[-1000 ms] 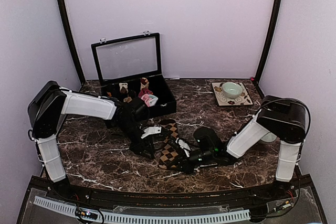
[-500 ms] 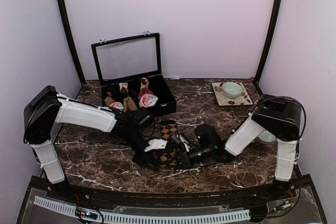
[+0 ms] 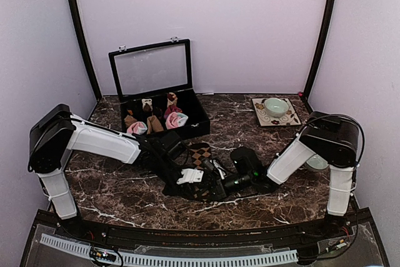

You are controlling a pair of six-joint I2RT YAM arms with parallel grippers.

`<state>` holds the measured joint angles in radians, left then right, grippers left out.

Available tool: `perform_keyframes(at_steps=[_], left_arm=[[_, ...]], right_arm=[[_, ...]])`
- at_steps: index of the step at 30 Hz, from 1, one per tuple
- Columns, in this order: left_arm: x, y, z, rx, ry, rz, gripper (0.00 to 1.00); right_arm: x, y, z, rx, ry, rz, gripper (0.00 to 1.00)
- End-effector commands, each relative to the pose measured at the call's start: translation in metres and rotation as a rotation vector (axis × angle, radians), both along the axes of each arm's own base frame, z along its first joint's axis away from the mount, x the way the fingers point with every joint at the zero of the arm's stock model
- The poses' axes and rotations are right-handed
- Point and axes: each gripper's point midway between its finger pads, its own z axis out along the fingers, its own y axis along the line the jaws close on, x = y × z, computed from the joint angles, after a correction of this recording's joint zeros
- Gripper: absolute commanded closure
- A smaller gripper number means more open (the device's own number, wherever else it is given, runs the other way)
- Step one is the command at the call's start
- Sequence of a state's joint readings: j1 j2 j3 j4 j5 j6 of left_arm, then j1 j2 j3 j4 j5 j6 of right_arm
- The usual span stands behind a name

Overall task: Roll the socks
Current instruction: Roll the sock at the center of the board.

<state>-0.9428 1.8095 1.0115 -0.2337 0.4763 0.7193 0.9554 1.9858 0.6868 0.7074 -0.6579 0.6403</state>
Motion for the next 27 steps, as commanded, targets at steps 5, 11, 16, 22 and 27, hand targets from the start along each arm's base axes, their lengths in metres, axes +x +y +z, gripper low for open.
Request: perform_keyframes(at_steps=[5, 11, 16, 22, 27], left_arm=[[-0.008, 0.009, -0.022, 0.089, 0.066, -0.012, 1.00], [-0.014, 0.016, -0.024, 0.119, 0.293, 0.016, 1.00], [-0.007, 0.020, -0.034, 0.170, 0.449, 0.068, 1.00], [-0.003, 0.021, -0.045, 0.233, 0.520, 0.110, 1.00], [0.001, 0.022, -0.052, 0.276, 0.525, 0.135, 1.00]], right_arm=[[-0.029, -0.069, -0.088, -0.359, 0.173, -0.056, 1.00], [-0.018, -0.063, -0.061, -0.267, 0.042, -0.071, 0.71], [-0.008, -0.064, -0.045, -0.226, -0.065, -0.091, 0.70], [0.001, -0.075, -0.018, -0.164, -0.219, -0.157, 0.01], [0.018, -0.095, 0.015, -0.167, -0.417, -0.268, 0.01]])
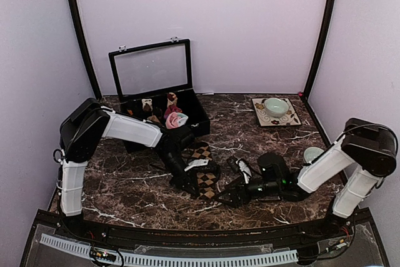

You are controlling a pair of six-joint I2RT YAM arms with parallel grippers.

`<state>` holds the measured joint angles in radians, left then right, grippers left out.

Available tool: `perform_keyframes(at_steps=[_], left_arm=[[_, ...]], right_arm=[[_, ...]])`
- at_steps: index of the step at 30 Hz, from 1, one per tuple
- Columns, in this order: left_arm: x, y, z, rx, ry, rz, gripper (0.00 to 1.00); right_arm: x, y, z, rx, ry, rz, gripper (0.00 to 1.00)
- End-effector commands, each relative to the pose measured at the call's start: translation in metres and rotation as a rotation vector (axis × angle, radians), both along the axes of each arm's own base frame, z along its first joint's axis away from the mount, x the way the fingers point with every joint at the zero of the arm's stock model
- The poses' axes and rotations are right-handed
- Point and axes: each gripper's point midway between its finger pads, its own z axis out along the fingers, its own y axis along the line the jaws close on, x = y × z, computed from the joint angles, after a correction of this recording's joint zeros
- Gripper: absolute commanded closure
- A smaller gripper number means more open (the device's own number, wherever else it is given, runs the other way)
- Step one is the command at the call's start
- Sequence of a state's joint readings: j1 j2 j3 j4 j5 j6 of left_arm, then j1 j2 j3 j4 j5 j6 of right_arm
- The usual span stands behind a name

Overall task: Roll the socks
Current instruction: Roll the sock at the center of the board.

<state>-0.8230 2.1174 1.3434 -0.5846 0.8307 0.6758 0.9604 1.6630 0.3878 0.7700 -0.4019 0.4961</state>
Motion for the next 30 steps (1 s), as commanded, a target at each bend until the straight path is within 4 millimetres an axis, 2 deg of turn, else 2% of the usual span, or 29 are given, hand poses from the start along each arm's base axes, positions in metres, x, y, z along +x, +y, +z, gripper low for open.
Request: perform_keyframes(at_steps=[1, 3, 6, 7, 9, 10, 12, 14, 17, 24, 27, 30], left_arm=[[-0.006, 0.035, -0.046, 0.253, 0.037, 0.028, 1.00], [-0.004, 0.037, -0.050, 0.271, 0.035, 0.036, 1.00], [-0.008, 0.039, -0.051, 0.280, 0.068, 0.036, 1.00], [-0.010, 0.040, -0.053, 0.286, 0.082, 0.033, 1.00], [-0.012, 0.042, -0.055, 0.303, 0.112, 0.034, 1.00], [-0.012, 0.043, -0.055, 0.303, 0.129, 0.038, 1.00], [-0.012, 0.044, -0.053, 0.290, 0.182, 0.057, 1.00], [-0.012, 0.044, -0.050, 0.279, 0.254, 0.079, 1.00], [-0.009, 0.045, -0.052, 0.287, 0.324, 0.107, 1.00], [-0.005, 0.047, -0.058, 0.317, 0.376, 0.126, 1.00], [-0.002, 0.048, -0.064, 0.345, 0.366, 0.128, 1.00], [0.006, 0.049, -0.069, 0.374, 0.339, 0.141, 1.00]], right_arm=[[0.022, -0.039, -0.003, -0.144, -0.159, -0.180, 0.01], [0.036, -0.051, 0.014, -0.155, -0.229, -0.272, 0.01], [0.060, -0.080, 0.050, -0.100, -0.303, -0.504, 0.01], [0.067, -0.096, 0.058, -0.068, -0.303, -0.610, 0.01], [0.068, -0.113, 0.077, 0.051, -0.319, -0.703, 0.01], [0.062, -0.109, 0.090, 0.102, -0.383, -0.649, 0.01], [0.055, -0.100, 0.100, 0.078, -0.514, -0.534, 0.01], [0.046, -0.086, 0.098, -0.013, -0.648, -0.392, 0.06], [0.021, -0.061, 0.092, -0.067, -0.789, -0.182, 0.11], [-0.026, 0.002, 0.073, -0.049, -0.877, 0.210, 0.45], [-0.033, 0.030, 0.060, -0.071, -0.893, 0.332, 0.53], [-0.035, 0.049, 0.053, -0.069, -0.915, 0.401, 0.58]])
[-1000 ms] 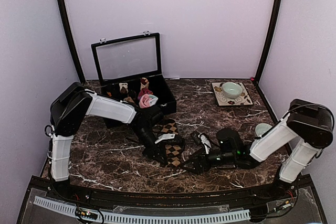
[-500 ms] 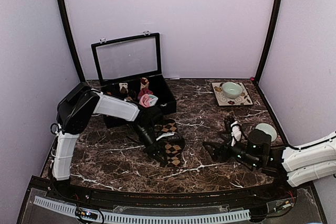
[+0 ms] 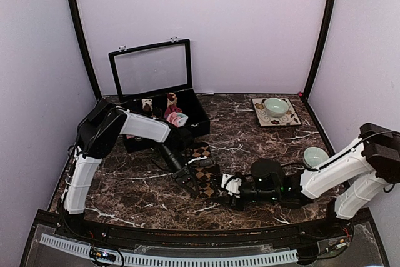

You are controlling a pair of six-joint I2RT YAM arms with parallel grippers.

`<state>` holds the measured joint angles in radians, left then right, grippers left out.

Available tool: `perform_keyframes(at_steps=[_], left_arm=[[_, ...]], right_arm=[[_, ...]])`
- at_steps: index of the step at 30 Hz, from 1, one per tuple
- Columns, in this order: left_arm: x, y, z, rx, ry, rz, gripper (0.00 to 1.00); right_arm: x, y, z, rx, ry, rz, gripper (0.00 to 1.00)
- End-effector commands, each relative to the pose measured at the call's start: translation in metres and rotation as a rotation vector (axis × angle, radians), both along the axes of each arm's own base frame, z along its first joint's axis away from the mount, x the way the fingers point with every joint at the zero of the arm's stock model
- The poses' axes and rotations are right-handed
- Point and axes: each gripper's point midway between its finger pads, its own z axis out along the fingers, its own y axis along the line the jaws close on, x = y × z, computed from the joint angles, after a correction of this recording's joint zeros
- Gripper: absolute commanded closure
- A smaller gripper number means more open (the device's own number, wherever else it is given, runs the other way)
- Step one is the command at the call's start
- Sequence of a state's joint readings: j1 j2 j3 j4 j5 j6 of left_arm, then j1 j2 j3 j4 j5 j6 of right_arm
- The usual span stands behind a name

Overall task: Roll the socks
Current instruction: Roll the sock at the center of the board.

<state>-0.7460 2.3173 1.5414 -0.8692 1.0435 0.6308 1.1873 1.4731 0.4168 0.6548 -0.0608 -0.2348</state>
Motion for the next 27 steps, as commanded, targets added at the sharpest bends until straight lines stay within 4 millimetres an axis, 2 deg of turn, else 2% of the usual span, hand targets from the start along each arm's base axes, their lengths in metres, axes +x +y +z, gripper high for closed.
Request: perform_keyframes(at_steps=[1, 7, 10, 19, 21, 27], left_arm=[[-0.001, 0.045, -0.069, 0.306, -0.027, -0.024, 1.00], [0.007, 0.045, -0.077, 0.350, -0.045, -0.024, 1.00], [0.007, 0.046, -0.078, 0.353, -0.048, -0.025, 1.00], [0.005, 0.047, -0.078, 0.354, -0.043, -0.037, 1.00], [0.006, 0.052, -0.082, 0.377, -0.062, -0.045, 1.00], [0.006, 0.054, -0.084, 0.388, -0.068, -0.049, 1.00]], right_arm=[[-0.012, 0.032, 0.003, -0.002, -0.091, 0.166, 0.59], [-0.008, 0.046, -0.023, -0.077, -0.117, 0.207, 0.63], [-0.004, 0.045, -0.036, -0.104, -0.113, 0.201, 0.65], [0.010, 0.043, -0.058, -0.137, -0.113, 0.154, 0.66], [0.011, 0.042, -0.058, -0.131, -0.115, 0.143, 0.66], [0.010, 0.045, -0.033, -0.090, -0.133, 0.156, 0.66]])
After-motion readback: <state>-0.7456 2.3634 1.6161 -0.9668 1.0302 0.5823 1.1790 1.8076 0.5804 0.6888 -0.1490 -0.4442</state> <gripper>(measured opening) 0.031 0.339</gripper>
